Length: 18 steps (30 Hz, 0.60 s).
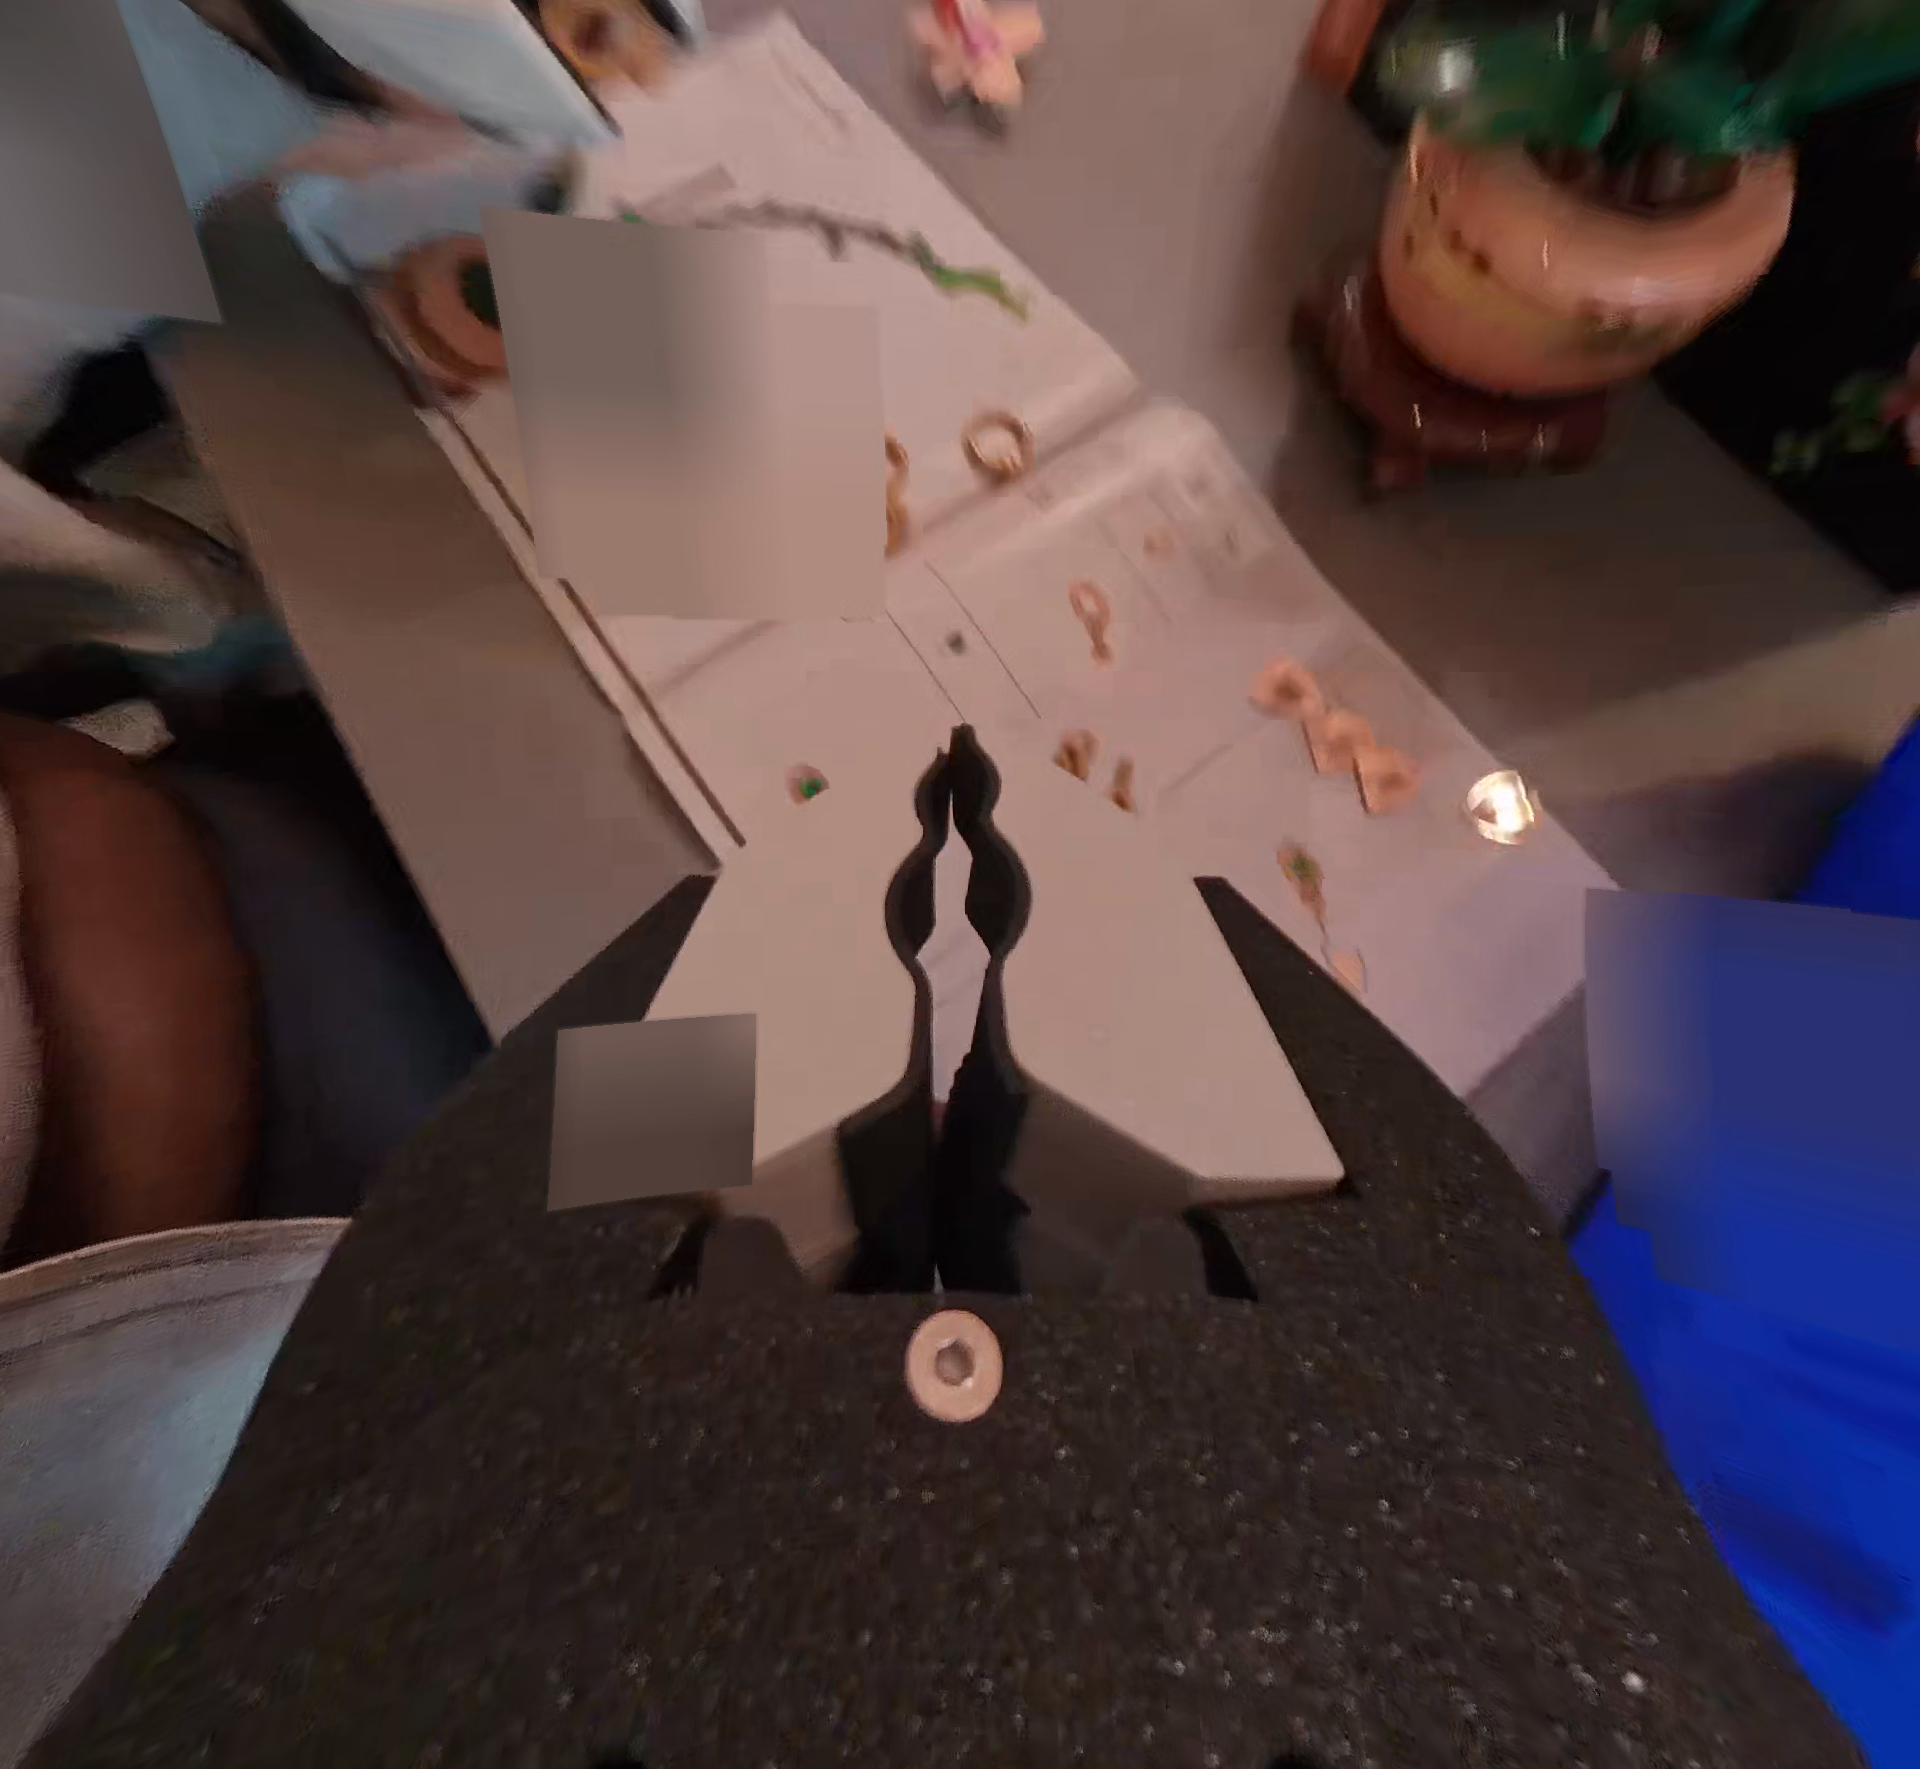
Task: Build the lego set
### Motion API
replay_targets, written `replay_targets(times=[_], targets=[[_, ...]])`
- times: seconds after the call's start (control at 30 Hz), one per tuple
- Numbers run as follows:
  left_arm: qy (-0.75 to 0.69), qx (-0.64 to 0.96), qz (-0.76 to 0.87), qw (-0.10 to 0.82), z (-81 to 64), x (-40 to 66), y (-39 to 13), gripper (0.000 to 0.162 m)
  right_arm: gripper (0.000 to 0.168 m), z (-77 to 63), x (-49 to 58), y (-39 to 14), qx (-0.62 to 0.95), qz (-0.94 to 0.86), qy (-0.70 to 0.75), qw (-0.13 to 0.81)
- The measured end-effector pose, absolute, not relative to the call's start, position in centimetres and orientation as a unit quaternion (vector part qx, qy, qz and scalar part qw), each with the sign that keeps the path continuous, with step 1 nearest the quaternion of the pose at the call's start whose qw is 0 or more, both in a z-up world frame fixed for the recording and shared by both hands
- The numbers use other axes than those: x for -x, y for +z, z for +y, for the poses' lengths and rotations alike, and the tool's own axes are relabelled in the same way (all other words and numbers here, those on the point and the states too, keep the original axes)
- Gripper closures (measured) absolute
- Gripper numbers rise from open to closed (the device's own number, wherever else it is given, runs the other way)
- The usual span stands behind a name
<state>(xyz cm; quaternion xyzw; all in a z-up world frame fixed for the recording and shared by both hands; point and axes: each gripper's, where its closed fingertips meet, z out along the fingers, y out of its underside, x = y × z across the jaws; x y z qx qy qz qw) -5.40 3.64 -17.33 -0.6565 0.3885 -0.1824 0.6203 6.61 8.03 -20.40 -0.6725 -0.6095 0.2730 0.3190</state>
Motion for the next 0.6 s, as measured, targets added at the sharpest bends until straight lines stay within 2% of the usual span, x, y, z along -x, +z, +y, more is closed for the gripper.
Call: replay_targets(times=[0.17, 0.4, 0.6], targets=[[-0.194, 0.662, 0.382, 0.615, 3.7, 5.2, -17.6, 0.143, 0.162, 9.8, -8.3, -23.6, 0.726, -0.602, 0.203, 0.263], [-0.208, 0.660, 0.388, 0.609, 3.4, 4.9, -17.7, 0.143, 0.164, 9.8, -7.2, -24.8, 0.709, -0.638, 0.185, 0.238], [-0.211, 0.662, 0.391, 0.604, 3.3, 4.8, -17.9, 0.143, 0.158, 10.0, -7.0, -25.8, 0.714, -0.649, 0.142, 0.221]])
